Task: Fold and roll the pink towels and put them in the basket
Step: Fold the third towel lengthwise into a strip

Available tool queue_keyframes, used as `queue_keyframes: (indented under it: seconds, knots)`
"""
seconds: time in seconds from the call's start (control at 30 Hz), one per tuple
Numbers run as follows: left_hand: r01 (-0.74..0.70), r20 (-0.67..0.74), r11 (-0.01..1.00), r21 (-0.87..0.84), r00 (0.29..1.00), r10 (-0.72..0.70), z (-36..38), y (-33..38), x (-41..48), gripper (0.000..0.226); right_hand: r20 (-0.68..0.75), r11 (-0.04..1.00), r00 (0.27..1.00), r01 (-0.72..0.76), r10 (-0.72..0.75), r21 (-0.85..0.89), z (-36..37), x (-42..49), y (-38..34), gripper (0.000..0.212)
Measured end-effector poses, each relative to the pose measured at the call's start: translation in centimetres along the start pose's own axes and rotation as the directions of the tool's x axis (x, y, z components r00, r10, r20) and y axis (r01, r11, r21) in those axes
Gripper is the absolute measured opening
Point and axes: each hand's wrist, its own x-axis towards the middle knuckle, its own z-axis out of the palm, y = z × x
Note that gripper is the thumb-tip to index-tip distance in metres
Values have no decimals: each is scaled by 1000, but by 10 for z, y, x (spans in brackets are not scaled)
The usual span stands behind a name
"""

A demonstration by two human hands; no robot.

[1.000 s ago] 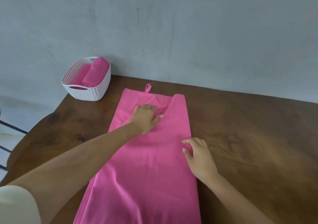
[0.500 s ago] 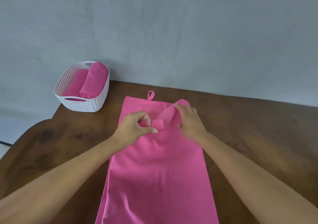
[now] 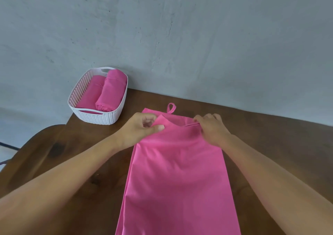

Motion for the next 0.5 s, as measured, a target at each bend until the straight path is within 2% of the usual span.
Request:
queue_keyframes:
  seconds: [0.07, 0.13, 0.2, 0.27, 0.37, 0.5]
  knots:
    - [21, -147, 996, 89, 989, -7, -5, -12, 9, 39, 5, 996, 1000, 1, -1, -85, 0, 1, 9, 33]
    - [132, -300, 968, 214, 952, -64, -13, -27, 20, 35, 8, 992, 1000, -20, 21, -125, -1, 4, 20, 31]
    - [250, -392, 912, 325, 913, -111, -17, -41, 31, 37, 16, 986, 999, -45, 49, -162, -3, 4, 30, 33]
    - [318, -421, 863, 392, 896, -140, -15, -51, 39, 41, 11, 981, 998, -58, 61, -182, -3, 1, 39, 34]
    - [321, -449, 818, 478, 889, -86, -11, -65, 47, 42, -22, 984, 998, -58, 55, -171, 1, -6, 47, 37]
    - [364, -479, 787, 499, 872, -99, -7, -68, 57, 41, -54, 988, 996, -76, 70, -131, 5, -16, 51, 39]
